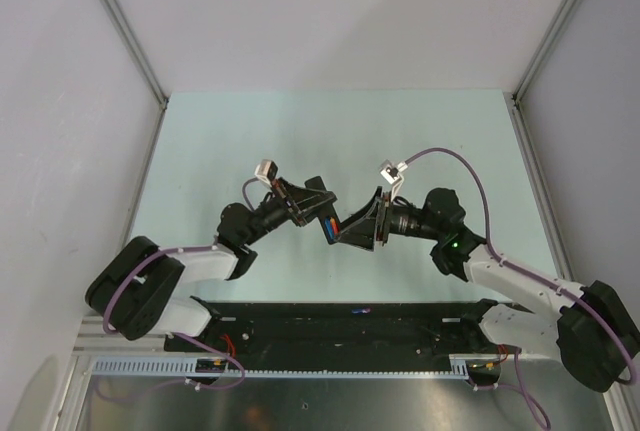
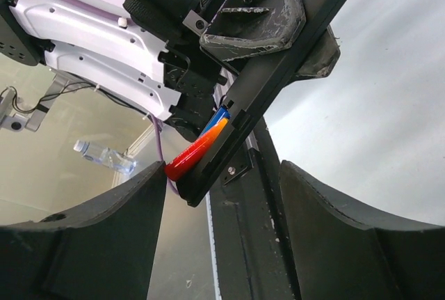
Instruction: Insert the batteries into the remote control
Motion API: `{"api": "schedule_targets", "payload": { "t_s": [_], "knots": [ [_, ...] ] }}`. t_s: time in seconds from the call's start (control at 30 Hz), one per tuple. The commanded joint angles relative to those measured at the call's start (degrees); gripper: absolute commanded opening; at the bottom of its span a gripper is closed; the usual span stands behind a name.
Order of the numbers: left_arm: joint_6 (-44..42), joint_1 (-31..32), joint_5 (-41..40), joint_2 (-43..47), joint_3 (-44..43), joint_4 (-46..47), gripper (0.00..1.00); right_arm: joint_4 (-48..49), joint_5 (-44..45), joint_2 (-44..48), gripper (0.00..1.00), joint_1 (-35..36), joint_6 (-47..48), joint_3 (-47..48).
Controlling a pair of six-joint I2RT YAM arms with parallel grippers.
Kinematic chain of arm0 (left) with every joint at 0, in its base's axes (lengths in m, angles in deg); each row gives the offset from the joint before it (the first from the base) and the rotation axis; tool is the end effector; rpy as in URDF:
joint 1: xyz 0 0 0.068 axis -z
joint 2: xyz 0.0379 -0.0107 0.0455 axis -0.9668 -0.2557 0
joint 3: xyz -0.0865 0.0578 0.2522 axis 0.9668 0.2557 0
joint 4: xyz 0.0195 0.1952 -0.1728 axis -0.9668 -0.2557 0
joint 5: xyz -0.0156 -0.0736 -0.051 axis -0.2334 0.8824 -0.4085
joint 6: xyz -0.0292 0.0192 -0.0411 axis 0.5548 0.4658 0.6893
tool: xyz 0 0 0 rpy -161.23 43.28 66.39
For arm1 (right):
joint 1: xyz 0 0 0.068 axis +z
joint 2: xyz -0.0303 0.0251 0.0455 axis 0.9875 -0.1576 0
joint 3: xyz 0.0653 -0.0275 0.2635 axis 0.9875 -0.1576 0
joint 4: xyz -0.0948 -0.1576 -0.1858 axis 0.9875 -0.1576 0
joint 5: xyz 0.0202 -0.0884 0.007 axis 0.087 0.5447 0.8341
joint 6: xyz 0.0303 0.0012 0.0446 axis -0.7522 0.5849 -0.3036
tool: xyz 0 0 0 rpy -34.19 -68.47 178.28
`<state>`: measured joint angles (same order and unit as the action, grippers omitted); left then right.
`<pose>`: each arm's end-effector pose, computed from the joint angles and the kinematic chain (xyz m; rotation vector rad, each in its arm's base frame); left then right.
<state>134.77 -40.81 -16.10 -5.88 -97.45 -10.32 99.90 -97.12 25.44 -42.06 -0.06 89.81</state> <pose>0.1967 -0.1527 0.2215 -0.4668 1.6638 -2.1395 0.1672 0.1645 0.2722 -0.6022 1.7003 1.5951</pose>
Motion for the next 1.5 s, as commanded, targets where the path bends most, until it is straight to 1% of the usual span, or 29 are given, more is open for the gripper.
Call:
{"api": "schedule_targets", "payload": {
  "t_s": [0.0,0.33,0.63,0.73,0.97,1.13,1.2,1.27,1.3,1.33,1.43,1.47],
  "knots": [
    [0.49,1.05,1.33,3.02,-0.64,19.30,0.00,3.13,1.49,-1.41,0.68,-0.73,-1.42,-0.14],
    [0.31,1.05,1.59,4.25,-0.55,19.30,0.00,3.74,1.14,-3.08,0.64,-1.17,-4.31,-0.14],
    [0.31,1.05,2.29,5.13,-0.20,19.30,0.00,7.69,-1.23,-5.45,0.60,-1.52,-9.31,-0.05],
    [0.13,1.22,2.82,5.39,-0.12,19.30,0.00,9.72,-1.76,-6.59,0.58,-1.78,-12.47,-0.05],
    [-0.92,1.23,3.26,6.10,0.50,19.30,0.00,13.76,-2.20,-8.97,0.47,-2.13,-19.43,-0.14],
    [-1.36,1.23,3.18,6.54,1.03,19.30,0.00,12.19,-2.03,-9.32,0.40,-2.13,-21.54,0.21],
    [-1.62,1.23,3.17,6.71,1.29,19.30,0.00,12.18,-2.64,-9.41,0.40,-2.22,-21.90,0.21],
    [-2.24,1.14,2.91,6.71,1.73,19.30,0.00,12.18,-3.25,-8.71,0.48,-2.14,-21.81,0.39],
    [-2.33,1.14,2.82,6.71,1.99,19.30,0.00,12.09,-4.13,-8.53,0.55,-2.22,-21.63,0.48],
    [-2.41,1.22,2.65,6.54,2.17,19.30,0.00,10.61,-4.31,-8.01,0.67,-2.31,-21.46,0.82],
    [-2.77,1.14,2.47,6.10,2.87,19.30,0.00,5.88,-4.05,-5.81,0.79,-2.31,-19.35,2.14],
    [-2.94,1.14,2.47,6.01,3.13,19.30,0.00,5.07,-4.05,-5.37,0.80,-2.31,-19.00,2.67]
  ]
}}
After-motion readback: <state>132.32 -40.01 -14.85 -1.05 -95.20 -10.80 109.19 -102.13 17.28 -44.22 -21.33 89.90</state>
